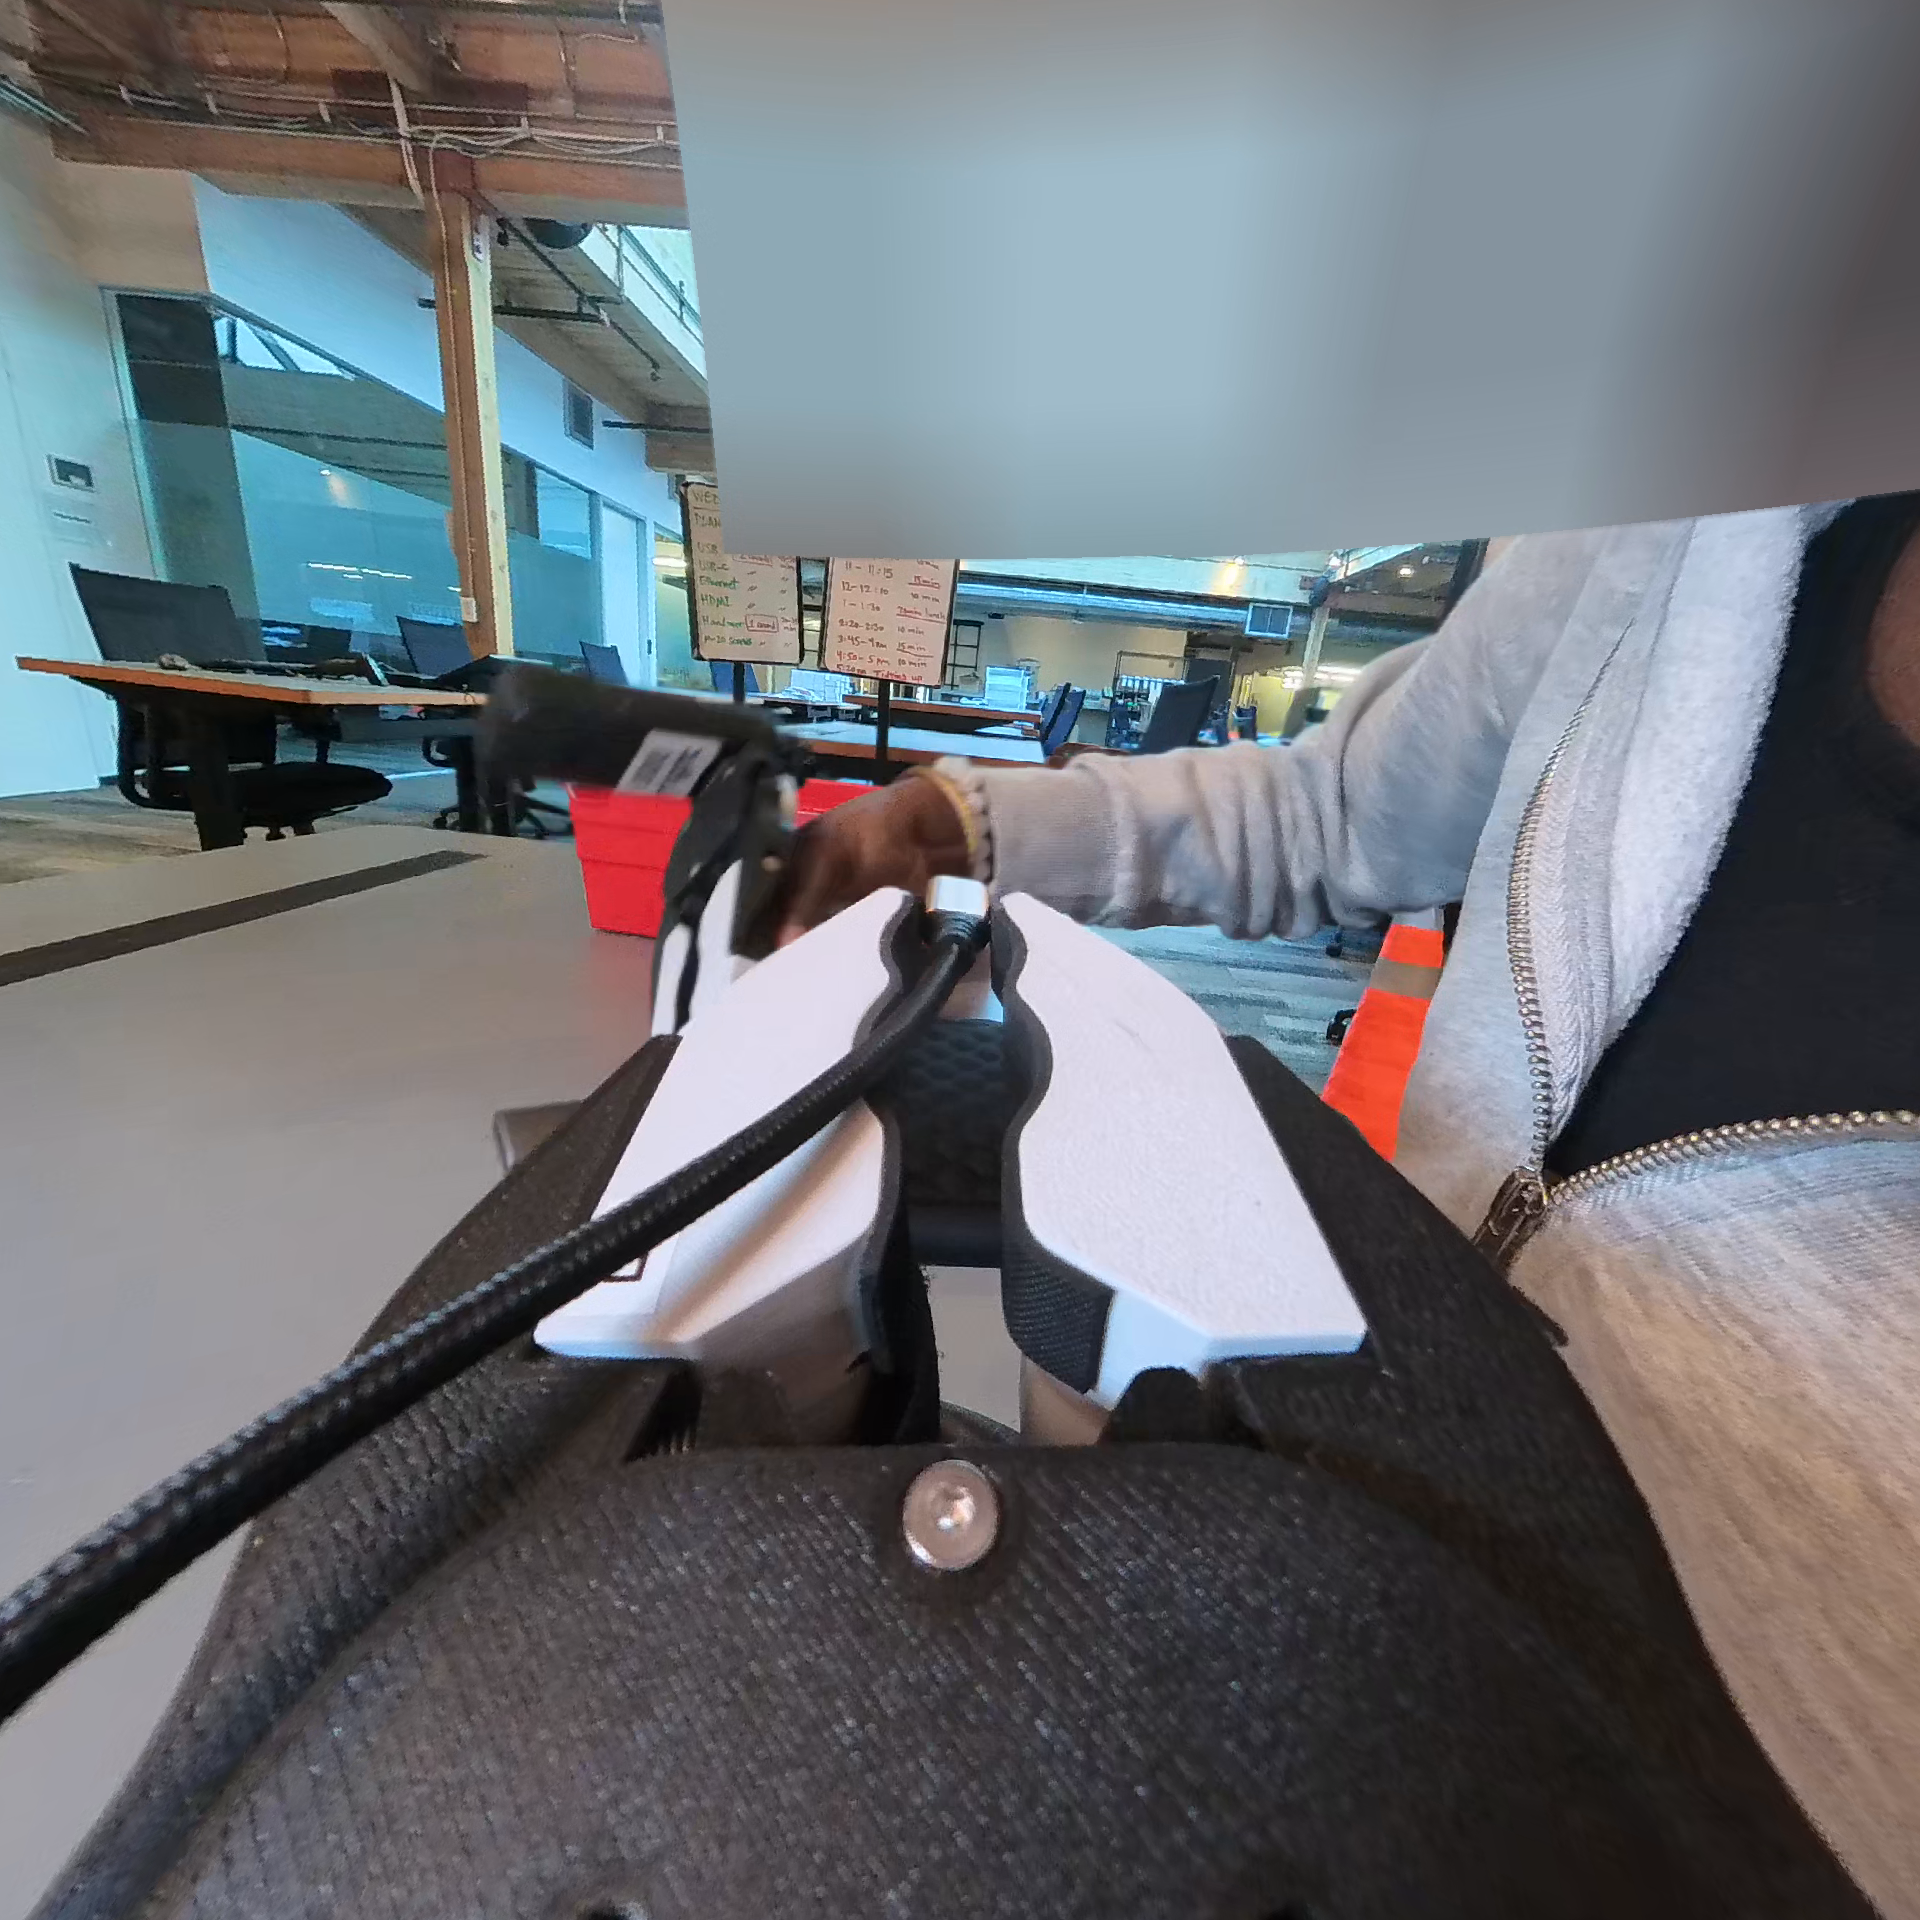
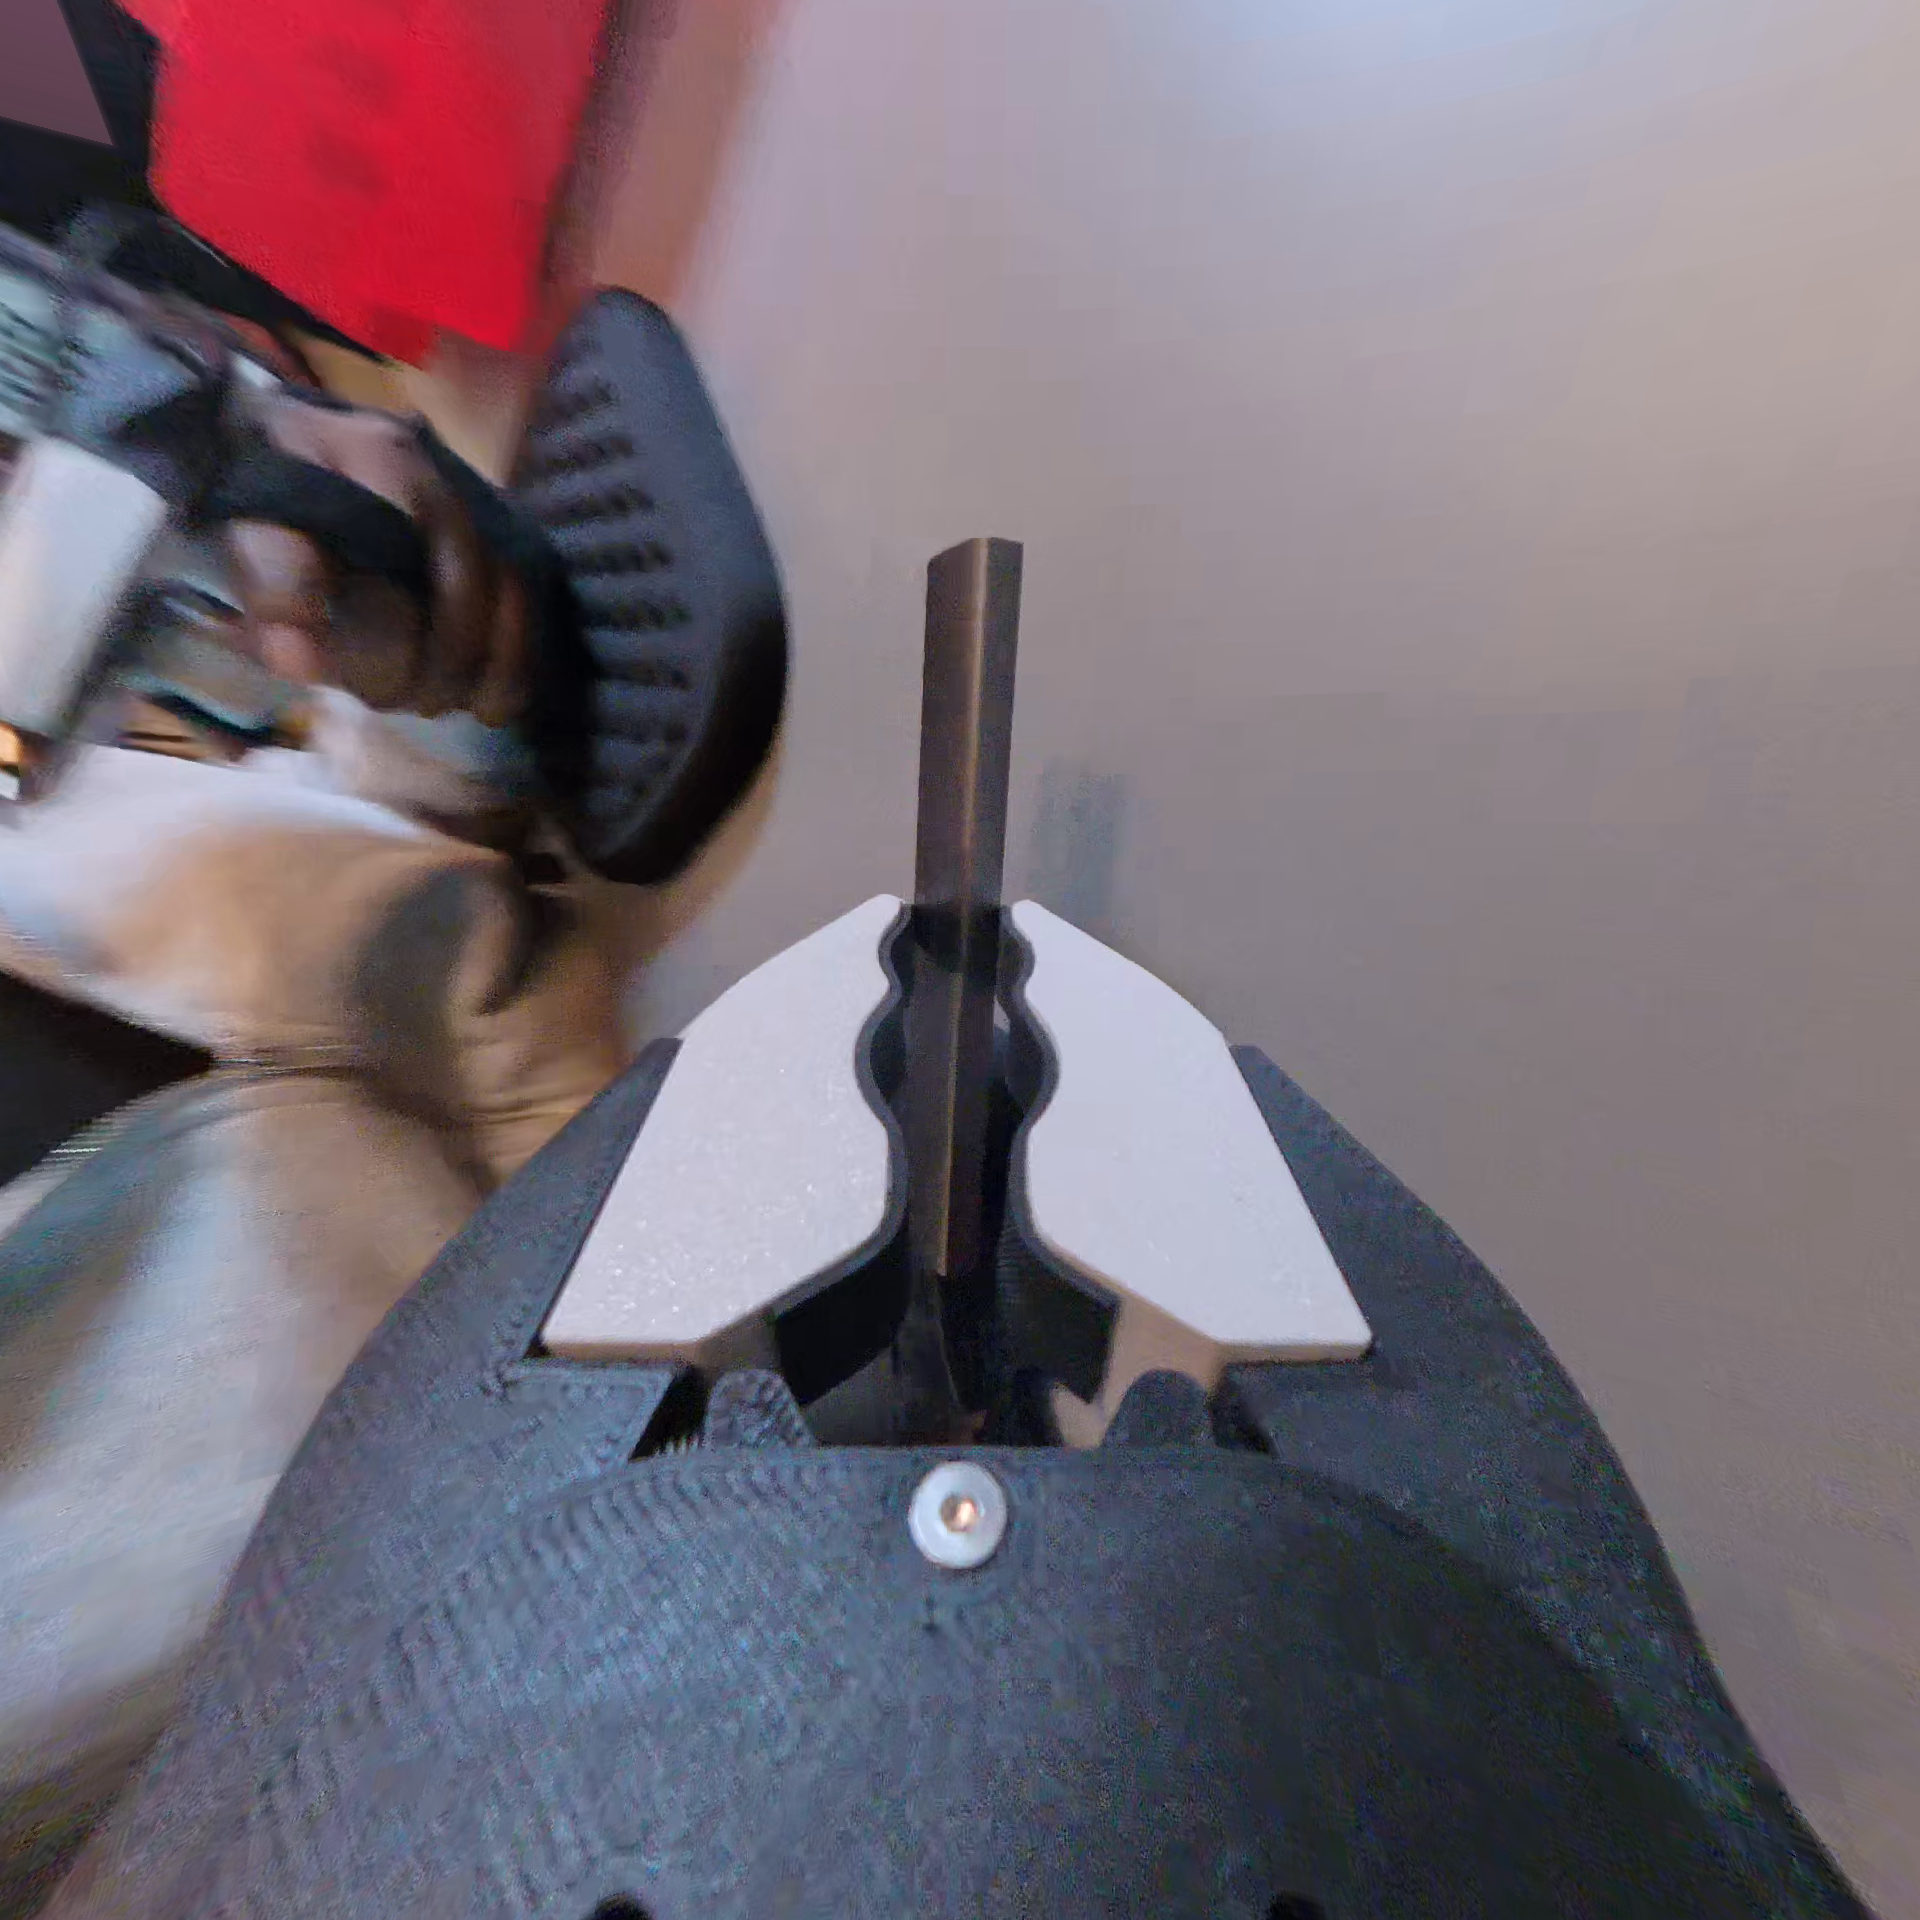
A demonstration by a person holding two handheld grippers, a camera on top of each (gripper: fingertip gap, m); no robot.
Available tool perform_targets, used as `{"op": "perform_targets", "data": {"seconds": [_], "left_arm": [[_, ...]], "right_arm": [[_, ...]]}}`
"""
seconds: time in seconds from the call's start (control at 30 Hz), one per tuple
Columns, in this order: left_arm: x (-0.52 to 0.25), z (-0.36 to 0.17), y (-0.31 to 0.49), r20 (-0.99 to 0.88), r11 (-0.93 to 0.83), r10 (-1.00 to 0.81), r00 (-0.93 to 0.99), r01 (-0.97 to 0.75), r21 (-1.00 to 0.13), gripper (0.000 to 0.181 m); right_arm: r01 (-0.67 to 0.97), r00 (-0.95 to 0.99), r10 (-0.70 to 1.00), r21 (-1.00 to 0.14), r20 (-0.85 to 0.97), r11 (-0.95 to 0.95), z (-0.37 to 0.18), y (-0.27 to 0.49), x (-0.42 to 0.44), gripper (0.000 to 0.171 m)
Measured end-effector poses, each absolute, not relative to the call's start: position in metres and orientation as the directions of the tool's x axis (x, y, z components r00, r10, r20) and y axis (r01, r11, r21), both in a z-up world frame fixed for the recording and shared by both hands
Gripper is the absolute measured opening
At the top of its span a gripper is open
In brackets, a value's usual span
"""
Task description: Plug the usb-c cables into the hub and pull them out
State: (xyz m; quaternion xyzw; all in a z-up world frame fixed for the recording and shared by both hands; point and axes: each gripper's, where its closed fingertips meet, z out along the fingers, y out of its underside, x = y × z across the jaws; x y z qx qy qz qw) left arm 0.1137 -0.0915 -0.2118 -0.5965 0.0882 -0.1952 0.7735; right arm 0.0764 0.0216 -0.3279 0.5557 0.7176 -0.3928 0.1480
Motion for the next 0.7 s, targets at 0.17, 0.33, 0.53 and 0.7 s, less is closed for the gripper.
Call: {"op": "perform_targets", "data": {"seconds": [0.17,0.33,0.53,0.7], "left_arm": [[0.114,-0.212,-0.091,0.089,0.216,-0.403,0.911,0.189,-0.958,0.013],[0.118,-0.214,-0.09,0.055,0.211,-0.397,0.916,0.15,-0.966,0.013],[0.118,-0.215,-0.09,0.062,0.206,-0.402,0.914,0.157,-0.966,0.013],[0.119,-0.215,-0.09,0.058,0.205,-0.406,0.912,0.153,-0.967,0.013]], "right_arm": [[0.812,-0.438,0.898,-0.443,-0.031,0.38,-0.314,0.055,0.11,0.01],[0.775,-0.482,0.864,-0.39,0.144,0.497,-0.328,0.051,0.132,0.01],[0.781,-0.519,0.852,-0.366,0.066,0.505,-0.336,0.048,0.132,0.02],[0.809,-0.549,0.831,-0.31,-0.096,0.499,-0.336,0.064,0.154,0.024]]}}
